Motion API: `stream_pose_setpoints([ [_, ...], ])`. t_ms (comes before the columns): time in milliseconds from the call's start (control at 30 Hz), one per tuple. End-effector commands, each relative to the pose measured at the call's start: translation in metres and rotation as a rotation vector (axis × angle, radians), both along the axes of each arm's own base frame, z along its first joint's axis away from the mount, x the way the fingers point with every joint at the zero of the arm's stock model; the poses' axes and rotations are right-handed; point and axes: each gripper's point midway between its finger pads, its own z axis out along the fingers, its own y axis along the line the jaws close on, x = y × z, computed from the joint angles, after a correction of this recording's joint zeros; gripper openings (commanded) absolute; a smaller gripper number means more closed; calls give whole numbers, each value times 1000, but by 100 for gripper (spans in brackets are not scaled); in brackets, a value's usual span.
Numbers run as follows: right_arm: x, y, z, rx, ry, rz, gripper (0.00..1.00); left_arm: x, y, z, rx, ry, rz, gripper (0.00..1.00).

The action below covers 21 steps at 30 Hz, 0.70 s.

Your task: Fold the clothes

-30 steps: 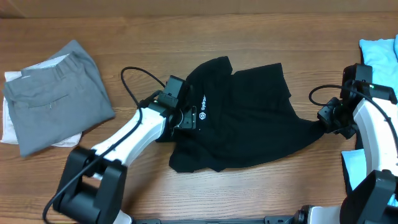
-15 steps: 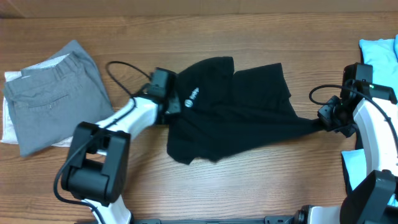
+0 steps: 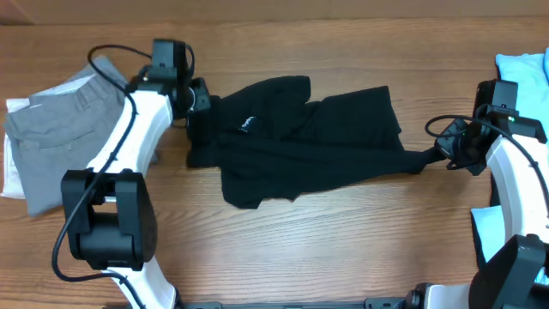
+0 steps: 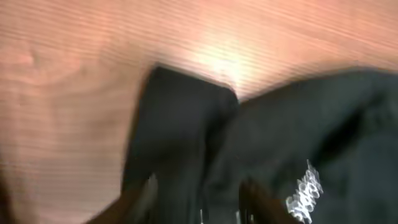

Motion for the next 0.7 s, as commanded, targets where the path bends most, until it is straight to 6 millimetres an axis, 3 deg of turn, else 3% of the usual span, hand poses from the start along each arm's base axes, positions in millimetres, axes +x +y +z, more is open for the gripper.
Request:
stream_pose_setpoints([
  [0,4,0,7,-13,-23,20,4,-49,-36,21,-170,210,-119,46],
  [100,5,0,7,-13,-25,20,4,-113,-44,6,-172,469,-140,46],
  [133,5,0,7,-14,-26,20,4,-136,-47,-3,-154,552,-169,41],
  [333,4,0,7,-13,-19,21,4,-200,-74,-63,-57,699,-272,41],
  [500,4,0,7,-13,-19,21,4,-209,-70,-95,106,658,-191,48],
  [667,3,0,7,-12,-19,21,4,-189,-69,-112,128,542,-143,52],
])
